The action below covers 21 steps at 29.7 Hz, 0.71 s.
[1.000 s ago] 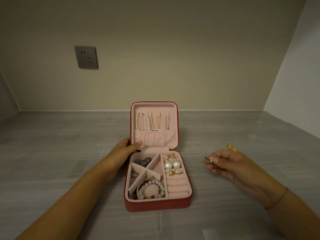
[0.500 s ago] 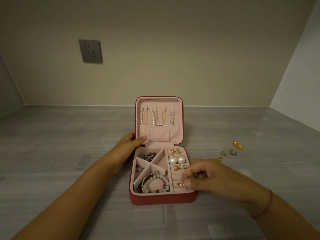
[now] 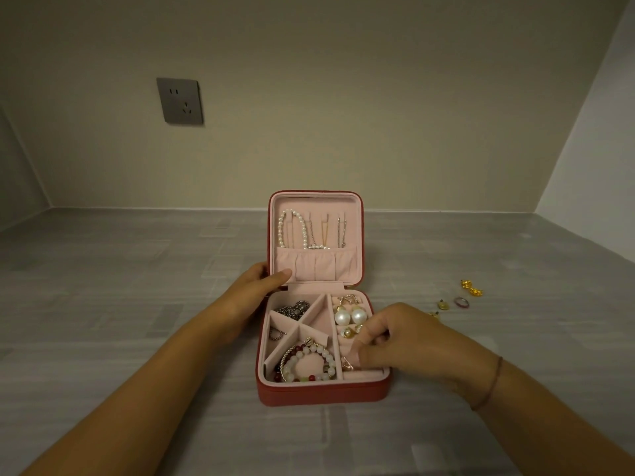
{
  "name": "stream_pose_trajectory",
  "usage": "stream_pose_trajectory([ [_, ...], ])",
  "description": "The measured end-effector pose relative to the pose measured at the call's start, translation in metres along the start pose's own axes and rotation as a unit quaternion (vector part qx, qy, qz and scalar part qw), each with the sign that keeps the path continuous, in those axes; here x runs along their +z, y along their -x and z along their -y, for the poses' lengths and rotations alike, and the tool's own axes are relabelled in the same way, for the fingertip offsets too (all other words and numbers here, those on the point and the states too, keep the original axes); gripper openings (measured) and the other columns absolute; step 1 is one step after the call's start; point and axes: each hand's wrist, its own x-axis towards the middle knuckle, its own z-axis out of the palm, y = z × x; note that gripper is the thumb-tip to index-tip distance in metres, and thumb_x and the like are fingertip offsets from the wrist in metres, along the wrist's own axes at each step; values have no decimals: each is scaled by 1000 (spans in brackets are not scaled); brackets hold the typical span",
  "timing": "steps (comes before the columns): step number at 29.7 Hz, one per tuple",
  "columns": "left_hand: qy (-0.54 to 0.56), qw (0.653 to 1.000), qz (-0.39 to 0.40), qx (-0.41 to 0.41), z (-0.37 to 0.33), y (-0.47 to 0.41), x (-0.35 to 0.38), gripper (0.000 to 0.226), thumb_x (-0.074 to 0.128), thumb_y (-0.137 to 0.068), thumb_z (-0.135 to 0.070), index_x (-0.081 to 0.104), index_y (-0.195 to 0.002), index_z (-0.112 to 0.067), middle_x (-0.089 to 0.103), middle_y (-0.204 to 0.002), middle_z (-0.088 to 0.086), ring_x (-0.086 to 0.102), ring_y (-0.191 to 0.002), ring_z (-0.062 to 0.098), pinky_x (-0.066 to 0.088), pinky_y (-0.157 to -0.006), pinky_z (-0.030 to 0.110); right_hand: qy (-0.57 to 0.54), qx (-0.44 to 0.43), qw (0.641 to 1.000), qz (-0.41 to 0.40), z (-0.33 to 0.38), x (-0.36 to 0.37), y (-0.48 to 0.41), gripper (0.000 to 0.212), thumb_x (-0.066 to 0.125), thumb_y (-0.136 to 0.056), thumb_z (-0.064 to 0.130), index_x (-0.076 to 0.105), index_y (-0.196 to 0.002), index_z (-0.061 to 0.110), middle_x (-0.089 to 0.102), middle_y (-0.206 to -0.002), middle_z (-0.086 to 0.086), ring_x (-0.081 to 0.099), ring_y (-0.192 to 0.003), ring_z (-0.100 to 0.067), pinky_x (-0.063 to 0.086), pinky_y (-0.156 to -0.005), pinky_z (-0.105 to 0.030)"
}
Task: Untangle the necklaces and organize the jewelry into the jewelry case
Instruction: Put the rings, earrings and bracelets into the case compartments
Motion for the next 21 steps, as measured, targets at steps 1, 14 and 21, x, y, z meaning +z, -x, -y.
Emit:
stream_pose_trajectory([
  [1,2,1000,1,0,0,0,0,48,64,-87,-33,49,-130,-17,67,-118,6,64,-107,25,48,-98,48,3,-3,1000,-9,-1,1,0,11,72,-80,15,75,-88,8,48,-35,18,46,-39,7,30,-43,-4],
  [14,8,1000,-1,1,-2,4,1,46,63,-89,-30,49,-130,-15,67,-117,6,65,-106,24,49,-97,46,34,-28,999,-25,-8,8,-1,5,76,-76,18,72,-73,18,52,-47,16,47,-46,8,34,-47,-6],
  [21,2,1000,2,1,-2,3,0,44,62,-89,-31,50,-128,-18,66,-119,7,64,-108,25,49,-97,47,-49,-54,992,-101,-28,-5,-4,15,76,-74,6,68,-75,19,60,-66,8,52,-57,3,43,-58,-11],
])
